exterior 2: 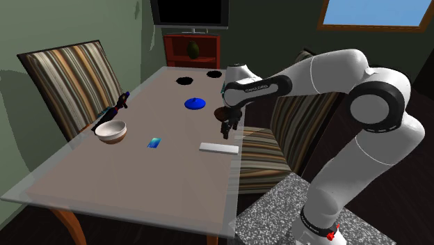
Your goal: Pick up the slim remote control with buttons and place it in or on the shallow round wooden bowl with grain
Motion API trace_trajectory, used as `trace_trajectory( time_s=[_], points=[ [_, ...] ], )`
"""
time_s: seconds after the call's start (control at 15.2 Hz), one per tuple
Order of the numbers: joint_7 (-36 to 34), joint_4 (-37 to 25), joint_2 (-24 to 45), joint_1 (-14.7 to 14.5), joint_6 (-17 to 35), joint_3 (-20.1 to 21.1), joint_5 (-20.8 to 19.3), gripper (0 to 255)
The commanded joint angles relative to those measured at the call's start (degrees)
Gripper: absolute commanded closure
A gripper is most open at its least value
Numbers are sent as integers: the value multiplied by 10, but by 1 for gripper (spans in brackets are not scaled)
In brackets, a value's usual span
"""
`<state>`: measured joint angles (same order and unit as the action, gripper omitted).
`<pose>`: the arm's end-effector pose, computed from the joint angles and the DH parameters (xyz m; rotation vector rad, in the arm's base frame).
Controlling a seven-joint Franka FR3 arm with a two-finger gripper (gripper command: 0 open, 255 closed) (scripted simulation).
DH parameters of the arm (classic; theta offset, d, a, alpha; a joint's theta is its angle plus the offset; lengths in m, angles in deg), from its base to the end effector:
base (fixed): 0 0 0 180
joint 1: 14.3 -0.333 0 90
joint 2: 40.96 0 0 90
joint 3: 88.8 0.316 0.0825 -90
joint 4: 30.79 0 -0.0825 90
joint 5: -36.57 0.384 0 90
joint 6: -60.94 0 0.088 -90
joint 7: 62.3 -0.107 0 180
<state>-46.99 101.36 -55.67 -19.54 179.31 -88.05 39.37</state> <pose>0.4653 0.0516 0.4503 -3.0561 -0.5379 -0.0302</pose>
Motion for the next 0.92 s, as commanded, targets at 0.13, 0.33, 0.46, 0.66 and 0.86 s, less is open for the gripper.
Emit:
trace_trajectory(
  time_s=[0.13,0.33,0.46,0.66,0.86],
  points=[
    [46,-30,84,-8,47,2,-7,0],
    [76,-56,147,-15,79,7,-13,0],
    [87,-68,174,-17,91,10,-16,0],
    [87,-58,186,-17,113,10,-16,0],
    [87,-50,200,-18,135,10,-16,0]
  ],
)
